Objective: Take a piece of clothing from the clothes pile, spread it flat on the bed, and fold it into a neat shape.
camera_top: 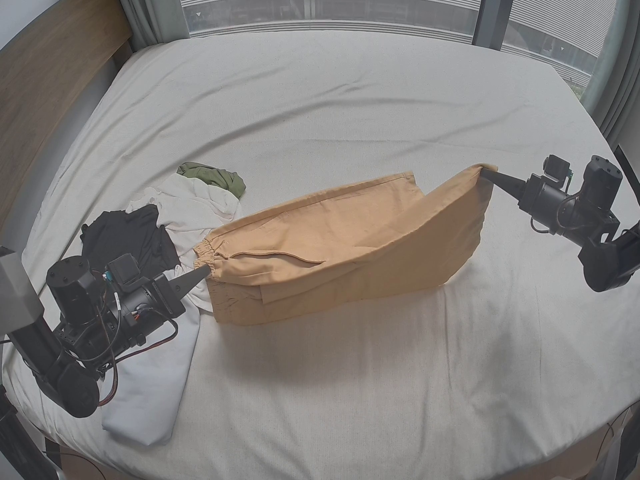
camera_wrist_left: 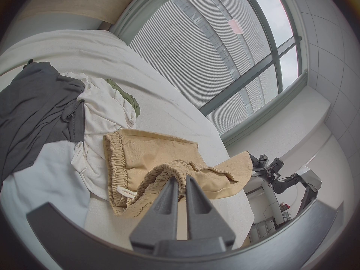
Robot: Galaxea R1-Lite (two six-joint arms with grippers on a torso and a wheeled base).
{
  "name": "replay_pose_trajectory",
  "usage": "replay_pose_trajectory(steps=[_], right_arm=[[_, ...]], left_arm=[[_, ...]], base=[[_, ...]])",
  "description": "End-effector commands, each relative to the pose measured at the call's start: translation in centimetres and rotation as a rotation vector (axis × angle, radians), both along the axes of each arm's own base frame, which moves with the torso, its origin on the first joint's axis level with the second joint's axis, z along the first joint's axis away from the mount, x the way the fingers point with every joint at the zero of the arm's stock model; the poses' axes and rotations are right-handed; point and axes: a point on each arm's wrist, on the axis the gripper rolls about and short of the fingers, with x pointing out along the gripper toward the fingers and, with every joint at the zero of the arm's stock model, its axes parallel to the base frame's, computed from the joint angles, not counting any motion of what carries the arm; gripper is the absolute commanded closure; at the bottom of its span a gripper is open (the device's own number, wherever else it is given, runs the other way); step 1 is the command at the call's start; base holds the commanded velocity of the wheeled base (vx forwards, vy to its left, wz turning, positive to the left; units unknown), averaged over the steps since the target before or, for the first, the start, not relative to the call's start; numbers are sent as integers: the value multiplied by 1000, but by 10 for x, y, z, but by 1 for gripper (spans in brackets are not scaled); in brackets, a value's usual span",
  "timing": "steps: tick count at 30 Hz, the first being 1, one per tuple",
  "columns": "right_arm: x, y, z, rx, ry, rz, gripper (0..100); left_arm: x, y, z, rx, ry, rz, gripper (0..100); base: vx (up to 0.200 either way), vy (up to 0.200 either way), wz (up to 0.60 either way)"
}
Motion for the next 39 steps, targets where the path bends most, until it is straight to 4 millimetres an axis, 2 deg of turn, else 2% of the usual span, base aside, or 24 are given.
replay_pose_trajectory(steps=[1, 3, 10, 15, 21, 29, 39], right_arm=[[11, 3, 0, -1, 4, 8, 100], [14, 3, -1, 0, 7, 6, 100], [42, 12, -3, 0, 22, 26, 100], [52, 18, -2, -1, 34, 40, 100], [76, 26, -11, -2, 59, 45, 100], [93, 36, -23, -2, 68, 55, 100], [110, 40, -25, -2, 63, 49, 100]], left_arm=[[5, 0, 1, -17, 2, 20, 100], [5, 0, 1, -19, 3, 22, 100], [12, 1, -4, -15, 19, 57, 100], [18, 0, -9, -11, 28, 96, 100], [23, 0, -11, -8, 33, 113, 100], [29, 6, -11, -5, 45, 150, 100], [44, 12, -14, -2, 56, 197, 100]], base=[[0, 0, 0], [0, 0, 0], [0, 0, 0], [0, 0, 0], [0, 0, 0], [0, 0, 0], [0, 0, 0]])
